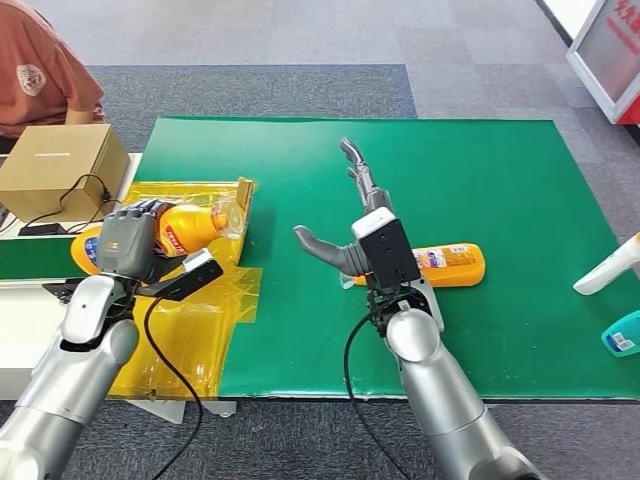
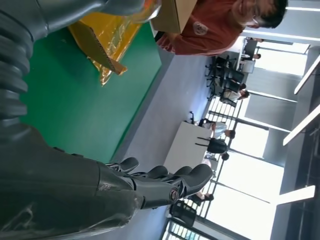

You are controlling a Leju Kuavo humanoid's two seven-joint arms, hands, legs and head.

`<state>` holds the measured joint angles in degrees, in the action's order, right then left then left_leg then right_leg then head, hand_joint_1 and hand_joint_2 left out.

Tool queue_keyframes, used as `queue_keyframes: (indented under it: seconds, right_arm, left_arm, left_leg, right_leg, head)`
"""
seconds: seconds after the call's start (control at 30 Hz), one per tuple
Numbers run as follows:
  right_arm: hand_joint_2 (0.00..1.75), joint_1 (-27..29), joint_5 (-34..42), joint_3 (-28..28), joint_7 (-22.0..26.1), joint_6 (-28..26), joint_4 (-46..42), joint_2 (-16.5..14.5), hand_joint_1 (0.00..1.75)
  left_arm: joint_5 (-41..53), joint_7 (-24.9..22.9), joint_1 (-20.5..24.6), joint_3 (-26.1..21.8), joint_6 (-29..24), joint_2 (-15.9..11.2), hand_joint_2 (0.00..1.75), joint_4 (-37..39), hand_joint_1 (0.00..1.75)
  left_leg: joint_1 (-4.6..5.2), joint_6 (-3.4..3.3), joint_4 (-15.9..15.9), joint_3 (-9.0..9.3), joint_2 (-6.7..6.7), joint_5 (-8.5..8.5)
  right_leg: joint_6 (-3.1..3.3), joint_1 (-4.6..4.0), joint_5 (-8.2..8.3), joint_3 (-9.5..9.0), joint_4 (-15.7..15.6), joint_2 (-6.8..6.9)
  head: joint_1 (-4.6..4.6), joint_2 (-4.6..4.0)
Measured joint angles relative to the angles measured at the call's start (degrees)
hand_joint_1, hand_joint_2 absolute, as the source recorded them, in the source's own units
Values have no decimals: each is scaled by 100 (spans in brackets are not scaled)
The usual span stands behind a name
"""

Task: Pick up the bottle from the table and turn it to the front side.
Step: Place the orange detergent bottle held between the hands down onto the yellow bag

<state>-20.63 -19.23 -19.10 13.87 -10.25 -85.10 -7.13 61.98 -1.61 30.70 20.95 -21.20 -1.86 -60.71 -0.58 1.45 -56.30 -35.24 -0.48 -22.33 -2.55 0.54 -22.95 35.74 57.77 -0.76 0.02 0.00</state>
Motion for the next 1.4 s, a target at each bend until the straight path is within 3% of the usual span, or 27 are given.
queue_keyframes:
  seconds: [0.13,0.5,0.63,0.7,1.4]
  right_arm:
    - [175,47,-97,-74,63,68,-347,0,0]
    - [175,196,-168,-257,100,88,-823,20,0]
    - [175,217,-166,-281,107,80,-832,20,0]
    - [175,228,-165,-285,108,73,-833,20,0]
    - [175,304,-157,-283,108,38,-879,32,0]
  left_arm:
    - [562,-1,75,150,58,164,175,498,175]
    - [855,261,151,452,-58,612,175,1780,170]
    - [886,279,150,537,-76,735,175,1993,8]
    - [886,275,150,565,-77,774,175,2063,0]
    - [735,240,112,577,-165,808,175,2287,0]
  left_leg:
    - [0,0,0,0,0,0]
    - [0,0,0,-3,0,0]
    - [0,0,0,-4,0,0]
    - [0,0,0,-4,-1,0]
    - [0,0,0,-4,-1,0]
  right_leg:
    - [0,0,0,0,0,0]
    - [0,0,0,0,0,0]
    - [0,0,0,1,0,0]
    - [0,0,0,1,0,0]
    - [-1,0,1,0,0,0]
  head:
    - [2,0]
    - [3,0]
    - [2,0]
    - [2,0]
    - [2,0]
